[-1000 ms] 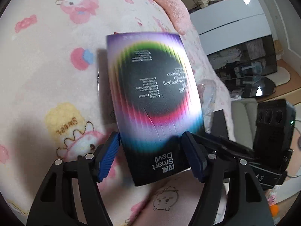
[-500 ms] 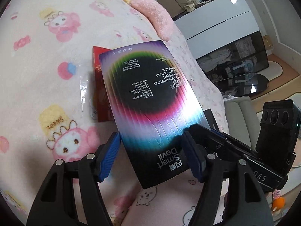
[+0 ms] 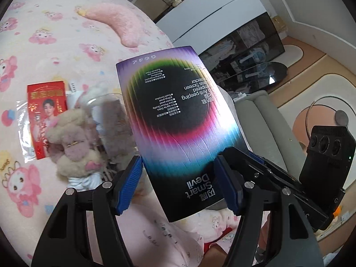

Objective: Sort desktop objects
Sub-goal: 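Carry the Smart Devil box with both grippers over the black box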

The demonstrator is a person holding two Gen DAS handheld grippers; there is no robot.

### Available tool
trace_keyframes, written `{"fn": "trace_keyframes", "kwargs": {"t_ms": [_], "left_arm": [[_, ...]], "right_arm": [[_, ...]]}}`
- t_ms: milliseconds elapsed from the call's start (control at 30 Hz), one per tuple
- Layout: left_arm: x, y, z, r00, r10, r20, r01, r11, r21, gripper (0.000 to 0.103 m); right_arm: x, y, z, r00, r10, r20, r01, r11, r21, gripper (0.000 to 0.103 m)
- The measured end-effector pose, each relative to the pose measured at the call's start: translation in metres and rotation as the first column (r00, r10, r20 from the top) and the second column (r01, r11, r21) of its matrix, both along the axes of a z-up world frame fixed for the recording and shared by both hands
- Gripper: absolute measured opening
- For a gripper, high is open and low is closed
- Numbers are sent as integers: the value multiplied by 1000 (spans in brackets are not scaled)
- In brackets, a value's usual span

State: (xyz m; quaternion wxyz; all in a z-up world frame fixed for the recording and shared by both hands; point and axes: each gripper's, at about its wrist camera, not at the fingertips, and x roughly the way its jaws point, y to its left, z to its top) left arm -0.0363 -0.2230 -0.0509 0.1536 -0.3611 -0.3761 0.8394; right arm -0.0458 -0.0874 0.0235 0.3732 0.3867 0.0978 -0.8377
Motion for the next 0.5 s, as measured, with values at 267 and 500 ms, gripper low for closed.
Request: {"fn": "trace_keyframes", "kwargs": {"t_ms": [267, 500], "left_arm": [[-18, 92, 5, 990, -137, 35, 138, 990, -19, 68], [-47, 154, 10, 975, -214, 53, 217, 974, -62, 69]], "right_arm": [[-9, 94, -4, 989, -149, 18, 149, 989, -24, 28], [-26, 159, -4, 983, -182, 31, 183, 982, -53, 28]]}}
